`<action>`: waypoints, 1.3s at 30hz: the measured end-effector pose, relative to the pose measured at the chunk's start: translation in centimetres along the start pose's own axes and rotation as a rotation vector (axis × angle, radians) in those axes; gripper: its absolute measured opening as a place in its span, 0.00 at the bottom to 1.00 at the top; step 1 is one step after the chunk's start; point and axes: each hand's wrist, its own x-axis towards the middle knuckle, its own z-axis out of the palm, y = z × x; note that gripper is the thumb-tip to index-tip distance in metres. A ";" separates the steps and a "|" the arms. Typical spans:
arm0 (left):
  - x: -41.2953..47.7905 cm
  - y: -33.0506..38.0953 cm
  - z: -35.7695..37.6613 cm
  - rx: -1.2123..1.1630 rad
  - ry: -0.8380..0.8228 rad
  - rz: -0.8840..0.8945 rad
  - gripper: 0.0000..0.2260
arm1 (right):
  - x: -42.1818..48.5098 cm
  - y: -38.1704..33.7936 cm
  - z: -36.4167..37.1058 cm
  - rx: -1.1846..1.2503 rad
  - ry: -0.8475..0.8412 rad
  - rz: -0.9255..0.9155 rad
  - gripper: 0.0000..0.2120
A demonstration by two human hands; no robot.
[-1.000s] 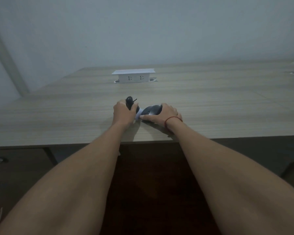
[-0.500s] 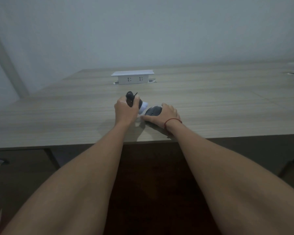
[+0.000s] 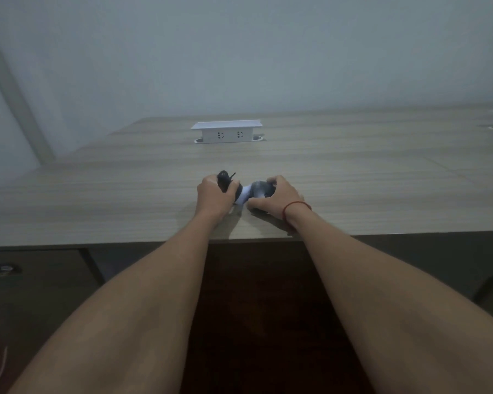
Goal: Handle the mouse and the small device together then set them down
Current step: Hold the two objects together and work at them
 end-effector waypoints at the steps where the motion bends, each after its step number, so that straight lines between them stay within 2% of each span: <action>1: 0.0 -0.1 -0.1 0.008 0.020 -0.001 0.17 | -0.1 0.1 0.0 -0.026 0.027 -0.005 0.36; 6: -0.1 1.3 0.1 -0.111 0.096 -0.021 0.18 | -0.3 0.0 0.2 -0.033 0.069 -0.018 0.38; 11: -0.4 0.6 0.3 0.096 0.043 0.009 0.17 | -0.7 0.3 0.2 0.086 0.135 0.002 0.37; 15: -0.5 1.4 -0.4 0.051 0.086 0.061 0.16 | -1.0 0.2 -0.1 0.083 0.125 -0.014 0.31; 18: -0.3 2.8 -0.1 0.068 0.028 0.107 0.15 | -1.0 -0.1 -0.1 0.052 0.137 -0.033 0.30; 22: 0.0 2.4 -0.2 0.247 0.012 -0.024 0.17 | -1.0 0.0 0.0 0.052 0.149 -0.024 0.31; 26: 0.1 2.2 -0.1 0.141 0.013 0.082 0.15 | -1.1 0.1 0.1 0.042 0.127 -0.039 0.30; 30: 0.0 1.3 0.1 0.179 0.046 -0.020 0.14 | -0.8 0.2 0.1 0.104 0.113 -0.037 0.30; 32: 0.1 1.2 0.1 0.149 0.108 0.021 0.13 | -0.6 0.3 0.1 0.110 0.102 -0.038 0.30; 35: 0.0 1.6 0.5 0.073 0.072 0.071 0.13 | -0.3 0.3 0.2 0.091 0.086 -0.048 0.30; 38: 0.1 1.0 0.5 0.104 0.066 -0.047 0.16 | -0.2 0.4 0.3 0.104 0.093 -0.048 0.32; 39: 0.1 0.9 0.5 0.107 0.092 -0.034 0.16 | -0.2 0.5 0.3 0.106 0.092 -0.043 0.33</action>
